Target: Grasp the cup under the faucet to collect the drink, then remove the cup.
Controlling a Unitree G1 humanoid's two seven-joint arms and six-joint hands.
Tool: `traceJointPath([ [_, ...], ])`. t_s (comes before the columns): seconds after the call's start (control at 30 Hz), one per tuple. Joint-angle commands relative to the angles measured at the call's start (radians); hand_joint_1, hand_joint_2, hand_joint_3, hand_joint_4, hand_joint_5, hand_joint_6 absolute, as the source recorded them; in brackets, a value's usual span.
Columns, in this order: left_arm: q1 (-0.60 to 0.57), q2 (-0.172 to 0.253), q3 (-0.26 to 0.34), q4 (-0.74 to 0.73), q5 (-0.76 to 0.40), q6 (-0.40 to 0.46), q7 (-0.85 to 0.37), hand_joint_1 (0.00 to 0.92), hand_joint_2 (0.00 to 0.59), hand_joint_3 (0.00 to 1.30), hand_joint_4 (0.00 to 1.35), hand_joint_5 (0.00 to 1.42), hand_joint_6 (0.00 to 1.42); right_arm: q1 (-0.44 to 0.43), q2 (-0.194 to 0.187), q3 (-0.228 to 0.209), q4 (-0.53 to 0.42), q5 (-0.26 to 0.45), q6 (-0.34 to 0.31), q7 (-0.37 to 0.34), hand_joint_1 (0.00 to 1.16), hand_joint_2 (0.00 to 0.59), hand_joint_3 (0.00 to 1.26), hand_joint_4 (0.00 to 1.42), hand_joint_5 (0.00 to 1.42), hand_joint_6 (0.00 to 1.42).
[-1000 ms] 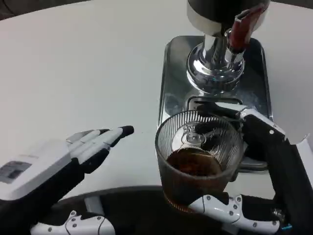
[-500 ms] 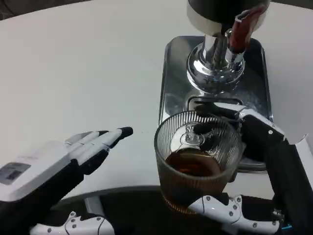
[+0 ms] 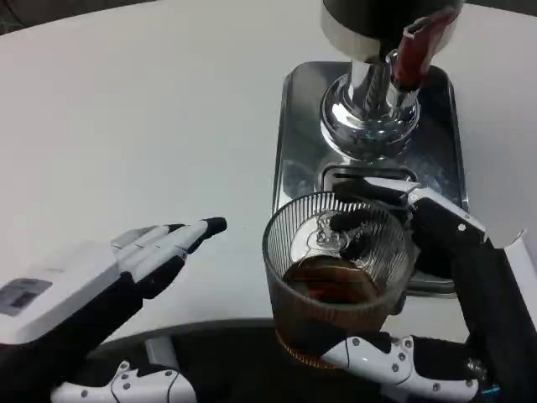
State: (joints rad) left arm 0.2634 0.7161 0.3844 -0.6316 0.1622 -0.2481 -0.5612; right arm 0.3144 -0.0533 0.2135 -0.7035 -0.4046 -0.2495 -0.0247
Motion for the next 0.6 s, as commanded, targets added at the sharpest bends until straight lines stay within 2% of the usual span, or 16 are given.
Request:
traceJointPath([
  [0.03,0.013,0.007,0.000,0.000,-0.010,0.007,-0.017,0.000,0.099,0.00,0.00,0.00,0.00,-0.002,0.001,0.006,-0.015,0.016,-0.025,-0.002,0.98,0.114,0.85,0.94,1.12,1.14],
  [0.6,-0.002,0.010,-0.006,0.006,-0.014,0.015,-0.022,0.000,0.099,0.00,0.00,0.00,0.00,-0.008,0.000,-0.005,-0.014,0.024,-0.026,0.001,0.98,0.114,0.85,0.95,1.14,1.14],
])
